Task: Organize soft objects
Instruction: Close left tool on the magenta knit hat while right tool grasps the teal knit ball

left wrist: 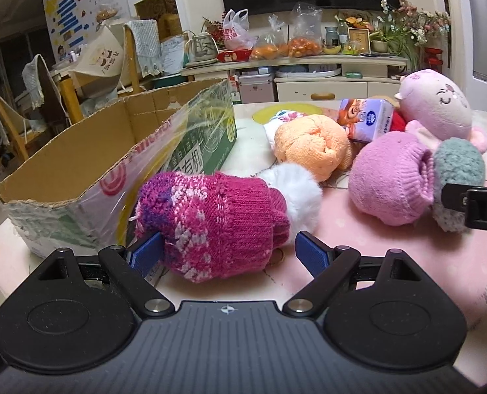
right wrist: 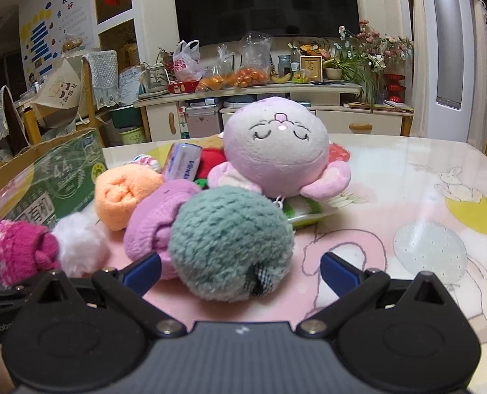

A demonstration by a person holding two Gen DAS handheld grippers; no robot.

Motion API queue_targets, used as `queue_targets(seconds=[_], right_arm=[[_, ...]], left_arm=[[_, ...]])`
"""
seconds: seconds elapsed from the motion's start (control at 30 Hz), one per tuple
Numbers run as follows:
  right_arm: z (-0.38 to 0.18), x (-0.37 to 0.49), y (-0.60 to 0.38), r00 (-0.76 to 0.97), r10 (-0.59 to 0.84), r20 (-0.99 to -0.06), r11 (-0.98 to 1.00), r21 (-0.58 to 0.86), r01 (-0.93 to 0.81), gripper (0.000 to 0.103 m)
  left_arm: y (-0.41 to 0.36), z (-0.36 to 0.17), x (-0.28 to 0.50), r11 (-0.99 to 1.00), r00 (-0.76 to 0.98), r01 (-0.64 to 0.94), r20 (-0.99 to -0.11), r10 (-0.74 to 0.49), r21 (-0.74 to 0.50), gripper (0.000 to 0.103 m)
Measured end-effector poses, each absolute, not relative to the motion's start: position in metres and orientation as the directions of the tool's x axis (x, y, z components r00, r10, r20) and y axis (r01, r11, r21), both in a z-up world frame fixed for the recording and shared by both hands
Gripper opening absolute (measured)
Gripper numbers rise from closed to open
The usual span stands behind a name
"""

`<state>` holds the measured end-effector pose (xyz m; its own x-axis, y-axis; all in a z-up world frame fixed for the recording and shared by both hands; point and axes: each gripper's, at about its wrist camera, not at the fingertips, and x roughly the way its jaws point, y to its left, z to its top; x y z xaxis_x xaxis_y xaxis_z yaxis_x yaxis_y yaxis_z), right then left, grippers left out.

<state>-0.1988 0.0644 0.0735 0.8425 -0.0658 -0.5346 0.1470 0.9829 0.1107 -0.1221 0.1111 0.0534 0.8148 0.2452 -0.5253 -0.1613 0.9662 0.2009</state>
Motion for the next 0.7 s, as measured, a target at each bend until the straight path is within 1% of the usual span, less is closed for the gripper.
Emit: queue_targets(seconds=[0.1, 0.23, 0.4, 0.5, 0.6, 0.7], right_arm=[[0.072, -0.193, 0.058, 0.841, -0.055, -0.538, 0.981, 0.129, 0.147, 0.102], [0.072, -0.188, 0.053, 0.846, -0.053, -0.531, 0.98, 0.134, 0.146, 0.102], [0.073, -0.184, 0.044, 0.851, -0.053, -0.523, 0.977, 0.149, 0.152, 0.102], [0.074, -0.183, 0.038, 0.849, -0.062, -0.524, 0.975, 0.149, 0.163, 0.102], [0.073, -0.182, 0.034, 0.845, -0.056, -0.532, 0.973, 0.162, 0.166, 0.102], [0.072, -0.181, 0.033, 0.838, -0.027, -0.544, 0.971, 0.187, 0.153, 0.102]], left_arm=[[0.109, 0.054, -0.118, 0.968, 0.821, -0.157, -0.519, 0.238, 0.196, 0.103], [0.098, 0.051, -0.115, 0.975, 0.84, -0.1, -0.509, 0.19, 0.198, 0.103], [0.083, 0.055, -0.108, 0.983, 0.856, 0.001, -0.509, 0.094, 0.184, 0.103], [0.082, 0.06, -0.112, 0.983, 0.848, 0.057, -0.528, 0.044, 0.174, 0.103], [0.092, 0.065, -0.123, 0.986, 0.84, 0.042, -0.54, 0.053, 0.161, 0.103], [0.1, 0.071, -0.128, 0.982, 0.85, -0.01, -0.515, 0.107, 0.188, 0.103]])
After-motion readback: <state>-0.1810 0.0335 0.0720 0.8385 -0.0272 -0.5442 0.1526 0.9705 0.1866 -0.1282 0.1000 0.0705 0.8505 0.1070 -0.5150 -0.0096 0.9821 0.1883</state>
